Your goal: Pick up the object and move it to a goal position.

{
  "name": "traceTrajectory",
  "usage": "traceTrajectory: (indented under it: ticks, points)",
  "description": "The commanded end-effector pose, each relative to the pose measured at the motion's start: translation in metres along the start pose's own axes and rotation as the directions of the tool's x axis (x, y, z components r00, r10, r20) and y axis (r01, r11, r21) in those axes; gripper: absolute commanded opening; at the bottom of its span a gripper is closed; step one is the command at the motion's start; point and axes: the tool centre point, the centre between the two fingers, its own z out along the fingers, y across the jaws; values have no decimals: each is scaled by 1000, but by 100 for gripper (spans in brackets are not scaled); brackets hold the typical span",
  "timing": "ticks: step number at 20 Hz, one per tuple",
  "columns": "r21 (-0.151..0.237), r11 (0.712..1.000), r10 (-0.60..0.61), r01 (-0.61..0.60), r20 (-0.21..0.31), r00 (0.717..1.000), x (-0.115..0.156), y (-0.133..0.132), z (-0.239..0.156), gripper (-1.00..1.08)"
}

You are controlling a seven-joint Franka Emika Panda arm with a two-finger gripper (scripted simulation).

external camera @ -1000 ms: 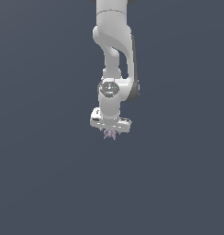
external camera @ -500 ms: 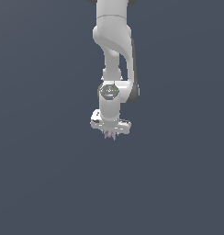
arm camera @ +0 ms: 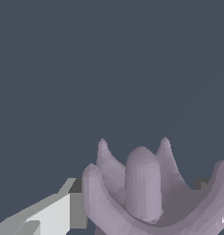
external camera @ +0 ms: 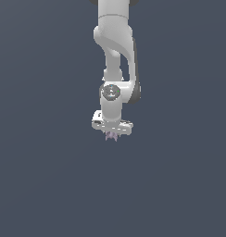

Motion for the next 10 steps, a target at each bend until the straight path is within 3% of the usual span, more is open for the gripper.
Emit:
traceTrajectory:
  ticks: [1, 10]
  points:
    - [0, 1000, -1, 1, 0, 1000, -2, -6, -2, -100]
    - [0, 1000, -1, 1, 0, 1000, -25, -62, -25, -100]
